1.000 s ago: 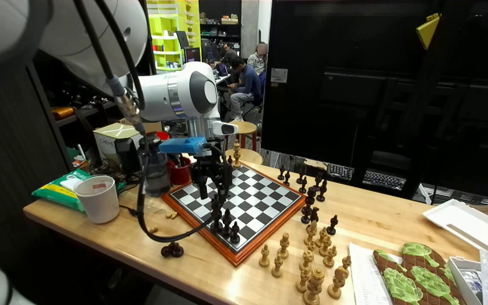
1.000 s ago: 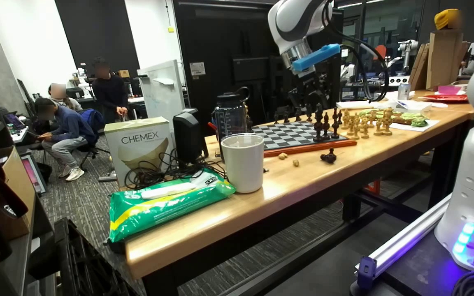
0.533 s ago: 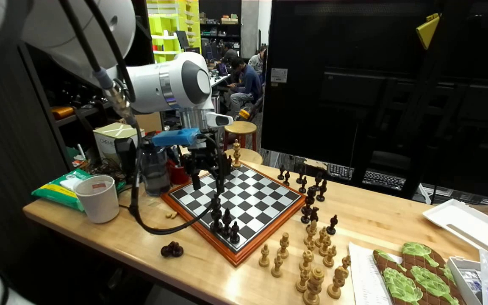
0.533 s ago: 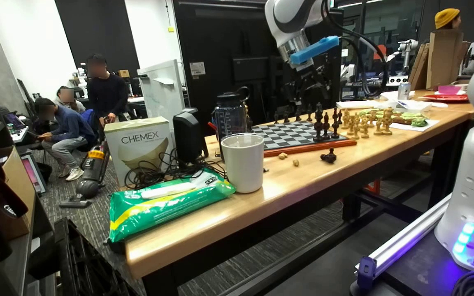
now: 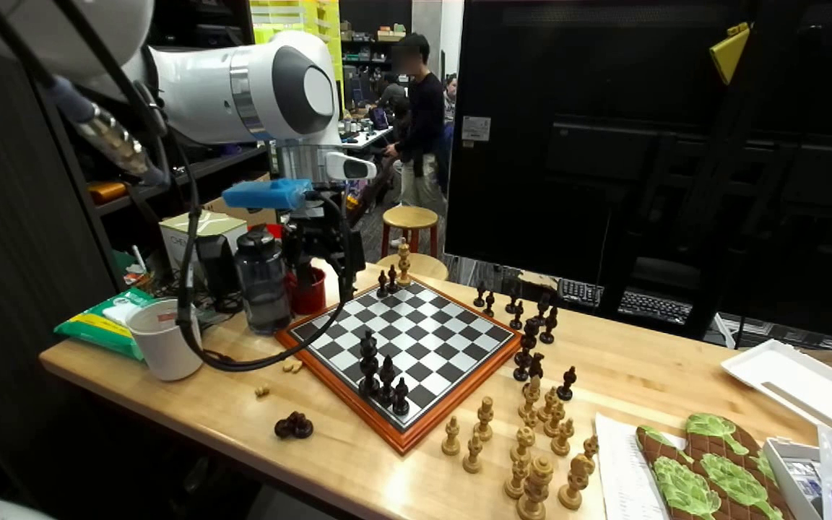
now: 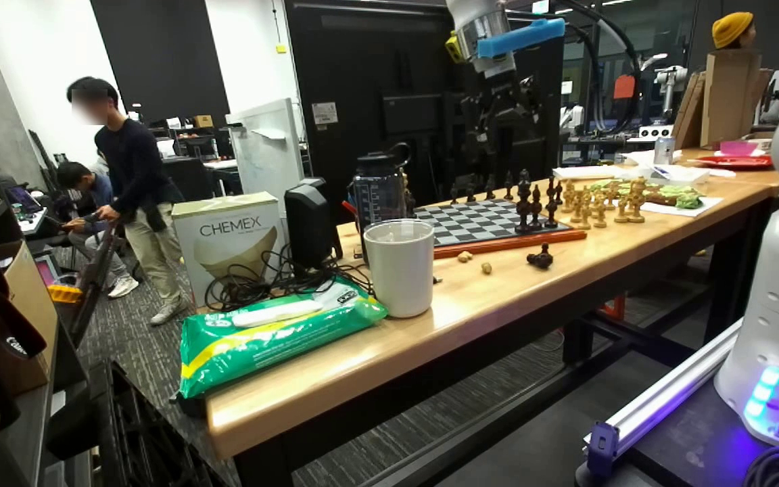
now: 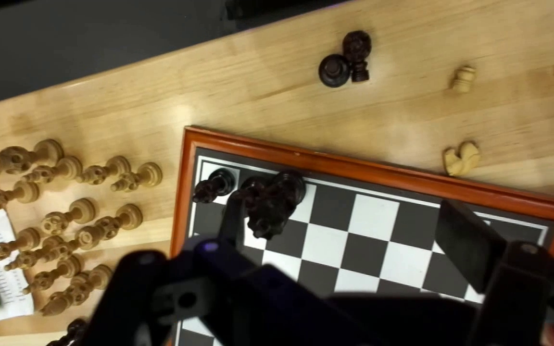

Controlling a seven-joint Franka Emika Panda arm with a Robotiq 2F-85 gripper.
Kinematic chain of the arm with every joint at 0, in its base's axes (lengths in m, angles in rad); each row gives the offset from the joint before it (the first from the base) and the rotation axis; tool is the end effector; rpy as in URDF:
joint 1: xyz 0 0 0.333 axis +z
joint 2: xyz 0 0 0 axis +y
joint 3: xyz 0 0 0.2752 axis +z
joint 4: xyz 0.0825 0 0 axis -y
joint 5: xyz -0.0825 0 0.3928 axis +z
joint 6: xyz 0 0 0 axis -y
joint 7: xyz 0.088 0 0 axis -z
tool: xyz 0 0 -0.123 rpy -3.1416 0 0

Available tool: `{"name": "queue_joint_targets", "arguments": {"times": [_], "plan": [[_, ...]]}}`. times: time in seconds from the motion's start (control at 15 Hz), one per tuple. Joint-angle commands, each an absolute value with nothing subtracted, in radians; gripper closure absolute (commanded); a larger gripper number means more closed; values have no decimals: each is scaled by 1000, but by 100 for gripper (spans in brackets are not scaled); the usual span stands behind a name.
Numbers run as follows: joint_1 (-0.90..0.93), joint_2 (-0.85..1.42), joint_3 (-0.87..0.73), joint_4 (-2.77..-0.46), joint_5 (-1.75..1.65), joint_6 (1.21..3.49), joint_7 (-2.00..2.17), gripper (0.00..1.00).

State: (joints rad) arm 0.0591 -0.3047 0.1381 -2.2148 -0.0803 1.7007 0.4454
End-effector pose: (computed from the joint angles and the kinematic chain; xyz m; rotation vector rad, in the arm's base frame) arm 0.4476 0.0815 0.4281 2.9307 -0.3534 -0.2439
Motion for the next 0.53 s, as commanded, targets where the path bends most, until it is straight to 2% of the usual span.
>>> {"name": "queue_joint_targets", "arguments": {"times": [0.0, 0.47], "plan": [[59, -385, 113, -2245, 13, 1723, 390, 0], [46, -393, 134, -2214, 14, 1702, 425, 0]]}}
